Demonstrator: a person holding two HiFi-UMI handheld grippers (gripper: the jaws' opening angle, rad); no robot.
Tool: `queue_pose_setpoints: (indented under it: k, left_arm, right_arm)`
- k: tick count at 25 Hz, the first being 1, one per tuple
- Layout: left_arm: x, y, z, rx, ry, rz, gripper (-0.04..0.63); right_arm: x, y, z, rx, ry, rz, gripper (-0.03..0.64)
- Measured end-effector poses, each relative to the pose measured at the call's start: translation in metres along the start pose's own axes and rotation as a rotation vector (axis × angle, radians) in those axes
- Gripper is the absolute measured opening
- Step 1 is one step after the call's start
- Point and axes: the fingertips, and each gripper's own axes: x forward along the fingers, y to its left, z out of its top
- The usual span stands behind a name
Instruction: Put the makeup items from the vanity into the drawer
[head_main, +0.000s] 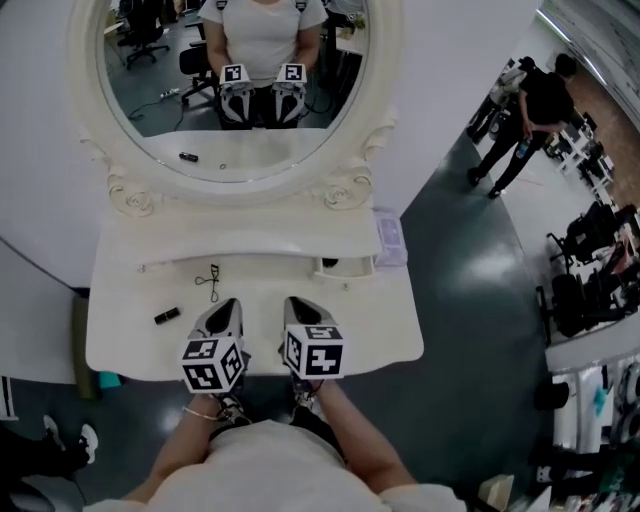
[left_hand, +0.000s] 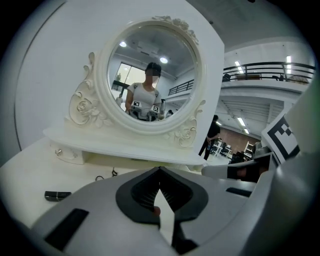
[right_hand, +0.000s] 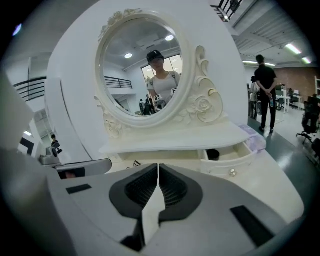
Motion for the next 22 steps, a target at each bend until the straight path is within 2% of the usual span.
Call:
queue_pose_setpoints:
  k: [14, 19, 22]
  left_arm:
    - [-0.093, 0.145, -0.022, -0.216, -0.069, 0.354, 0.003]
    - [-0.115, 0.179, -0.035, -0.263, -0.076, 0.445, 0.003]
    - [-0.124, 0.197, -0.042, -0.289, -0.077, 0.482, 0.003]
  right_arm:
    - [0.069, 0.163, -0.041, -0.216, 0.200, 0.364, 0.025]
    - [0.091, 0.200, -0.059, -0.275, 0.267, 0.448, 0.026]
    - [0.104, 0.219, -0.071, -0.313, 0.308, 0.494, 0.065]
